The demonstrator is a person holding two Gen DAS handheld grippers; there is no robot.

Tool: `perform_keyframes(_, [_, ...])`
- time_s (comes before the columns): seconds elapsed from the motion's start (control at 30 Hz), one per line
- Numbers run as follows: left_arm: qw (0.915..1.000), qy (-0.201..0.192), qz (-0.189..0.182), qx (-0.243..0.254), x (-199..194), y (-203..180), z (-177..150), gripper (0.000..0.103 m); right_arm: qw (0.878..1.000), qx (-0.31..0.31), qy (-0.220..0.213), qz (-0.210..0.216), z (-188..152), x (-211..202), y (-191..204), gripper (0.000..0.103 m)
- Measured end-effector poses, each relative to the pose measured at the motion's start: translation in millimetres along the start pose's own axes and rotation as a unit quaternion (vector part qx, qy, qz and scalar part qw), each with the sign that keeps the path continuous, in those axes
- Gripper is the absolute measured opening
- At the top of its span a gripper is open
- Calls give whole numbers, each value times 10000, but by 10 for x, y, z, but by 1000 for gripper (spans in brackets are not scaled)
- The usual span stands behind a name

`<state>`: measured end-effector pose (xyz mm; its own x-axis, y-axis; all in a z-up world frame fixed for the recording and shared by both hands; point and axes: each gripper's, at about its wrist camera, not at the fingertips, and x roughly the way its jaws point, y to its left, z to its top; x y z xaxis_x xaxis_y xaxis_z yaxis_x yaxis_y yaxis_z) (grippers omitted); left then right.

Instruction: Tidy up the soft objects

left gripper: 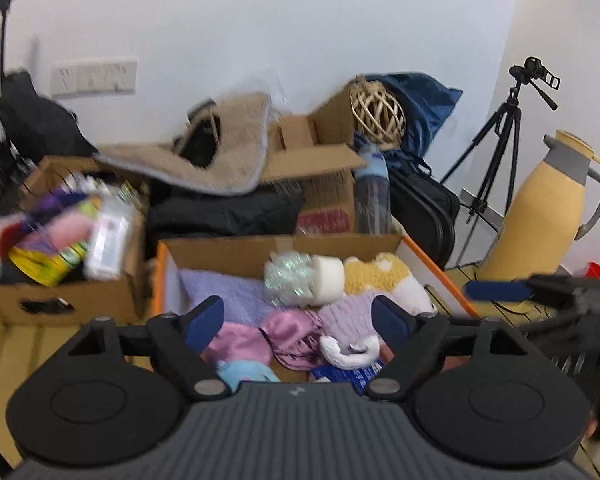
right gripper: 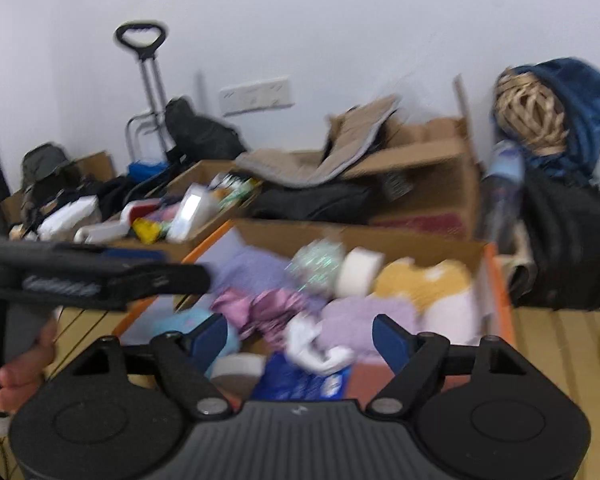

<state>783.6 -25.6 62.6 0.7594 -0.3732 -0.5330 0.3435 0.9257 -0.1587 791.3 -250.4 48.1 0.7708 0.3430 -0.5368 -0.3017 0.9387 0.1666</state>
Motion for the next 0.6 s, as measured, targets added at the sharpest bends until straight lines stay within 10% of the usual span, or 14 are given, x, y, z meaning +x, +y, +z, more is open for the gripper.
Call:
perform_keyframes(0.33, [9891, -951, 1072, 341, -1056, -230, 71, 99, 9956, -248, -619, -661, 320, -897, 16, 89])
perform_keyframes(0.6, [9641, -2051, 1618, 479, -1684, -634, -435, 103, 9725, -579, -2052, -931, -231, -1583, 384, 103])
